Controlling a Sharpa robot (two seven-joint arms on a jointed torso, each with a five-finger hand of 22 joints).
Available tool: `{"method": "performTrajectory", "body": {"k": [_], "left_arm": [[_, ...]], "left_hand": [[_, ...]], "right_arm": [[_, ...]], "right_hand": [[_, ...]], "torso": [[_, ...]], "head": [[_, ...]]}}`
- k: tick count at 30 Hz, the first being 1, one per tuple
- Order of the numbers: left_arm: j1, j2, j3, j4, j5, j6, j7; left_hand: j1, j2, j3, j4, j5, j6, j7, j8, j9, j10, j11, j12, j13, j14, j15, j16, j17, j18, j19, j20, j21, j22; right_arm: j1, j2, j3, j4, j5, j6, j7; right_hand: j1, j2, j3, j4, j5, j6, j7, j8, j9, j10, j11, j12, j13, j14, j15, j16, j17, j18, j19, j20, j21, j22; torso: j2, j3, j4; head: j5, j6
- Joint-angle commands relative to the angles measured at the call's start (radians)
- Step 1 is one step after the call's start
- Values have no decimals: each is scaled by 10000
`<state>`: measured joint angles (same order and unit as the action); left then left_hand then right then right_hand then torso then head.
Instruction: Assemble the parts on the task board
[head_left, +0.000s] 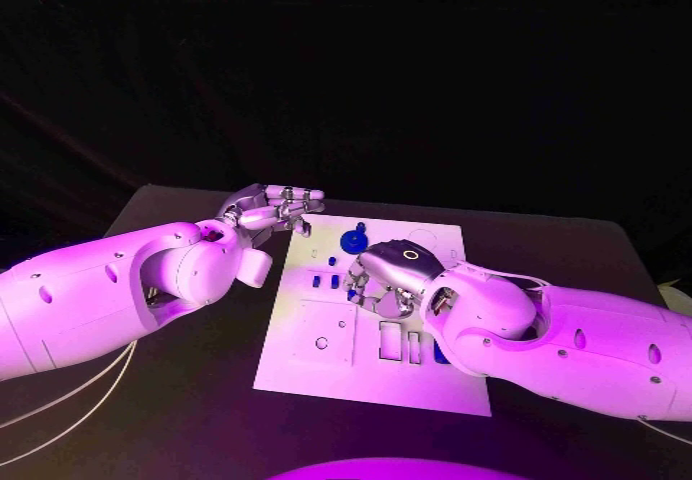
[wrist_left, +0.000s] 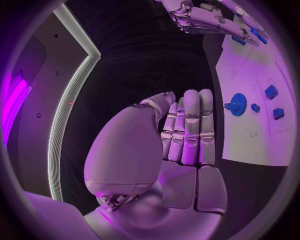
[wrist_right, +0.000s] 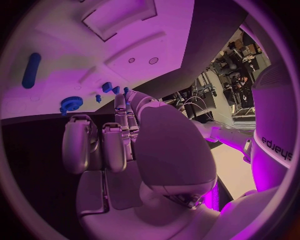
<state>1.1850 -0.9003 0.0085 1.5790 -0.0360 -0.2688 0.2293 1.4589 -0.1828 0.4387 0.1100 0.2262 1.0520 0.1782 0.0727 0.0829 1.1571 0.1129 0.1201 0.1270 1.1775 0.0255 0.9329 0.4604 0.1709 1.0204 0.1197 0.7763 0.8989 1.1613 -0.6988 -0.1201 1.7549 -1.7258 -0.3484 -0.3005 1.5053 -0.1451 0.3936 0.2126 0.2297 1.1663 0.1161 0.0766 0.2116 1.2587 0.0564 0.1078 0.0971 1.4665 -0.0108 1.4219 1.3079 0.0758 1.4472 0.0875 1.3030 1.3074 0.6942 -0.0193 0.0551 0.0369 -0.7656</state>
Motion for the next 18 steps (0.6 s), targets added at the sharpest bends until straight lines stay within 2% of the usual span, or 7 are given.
{"method": "performTrajectory", "body": {"k": [1,2,10,15,18], "left_arm": [[9,62,4,7,30,210,34],[9,70,4,9,30,217,35],[11,84,4,4,30,206,18],[12,98,4,-6,30,210,15],[12,105,4,-8,30,213,11]], "left_hand": [[74,-10,23,-58,67,-43,51,-45,-12,-67,-27,59,3,-73,27,-40,-8,132,20,-25,-30,-15],[74,-10,23,-58,67,-43,51,-45,-12,-67,-27,59,3,-73,27,-40,-8,132,20,-25,-30,-15],[74,-10,23,-58,67,-43,51,-45,-12,-67,-27,59,3,-73,27,-40,-8,132,20,-25,-30,-15],[74,-10,23,-58,67,-43,51,-45,-12,-67,-27,59,3,-73,27,-40,-8,132,20,-25,-30,-15],[74,-10,23,-58,67,-43,51,-45,-12,-67,-27,59,3,-73,27,-40,-8,132,20,-25,-30,-15]], "right_arm": [[-136,216,-26,-218,-47,122,196],[-173,260,-31,-262,-39,133,207],[-414,514,-57,-533,56,198,295],[-505,548,-67,-612,73,241,315],[-545,545,-73,-640,77,259,325]], "right_hand": [[-115,17,77,3,-22,62,41,20,20,64,0,-63,-15,591,-88,35,298,-202,81,-16,36,1611],[-131,14,77,2,-22,59,42,18,21,65,1,-67,-17,592,-86,36,298,-202,82,-15,36,1611],[-186,9,76,-3,-21,46,46,8,24,61,7,-85,-22,592,-82,37,293,-201,80,-12,29,1613],[-191,9,76,-4,-20,45,46,7,25,61,8,-87,-23,590,-81,33,286,-202,81,-12,31,1614],[-194,9,76,-4,-20,45,46,7,25,61,8,-88,-23,591,-81,34,288,-202,81,-12,31,1614]], "torso": [[12,6,17],[6,-1,35],[11,-6,14],[10,-12,23],[3,-10,29]], "head": [[118,11],[129,-14],[335,-208],[446,-281],[467,-314]]}}
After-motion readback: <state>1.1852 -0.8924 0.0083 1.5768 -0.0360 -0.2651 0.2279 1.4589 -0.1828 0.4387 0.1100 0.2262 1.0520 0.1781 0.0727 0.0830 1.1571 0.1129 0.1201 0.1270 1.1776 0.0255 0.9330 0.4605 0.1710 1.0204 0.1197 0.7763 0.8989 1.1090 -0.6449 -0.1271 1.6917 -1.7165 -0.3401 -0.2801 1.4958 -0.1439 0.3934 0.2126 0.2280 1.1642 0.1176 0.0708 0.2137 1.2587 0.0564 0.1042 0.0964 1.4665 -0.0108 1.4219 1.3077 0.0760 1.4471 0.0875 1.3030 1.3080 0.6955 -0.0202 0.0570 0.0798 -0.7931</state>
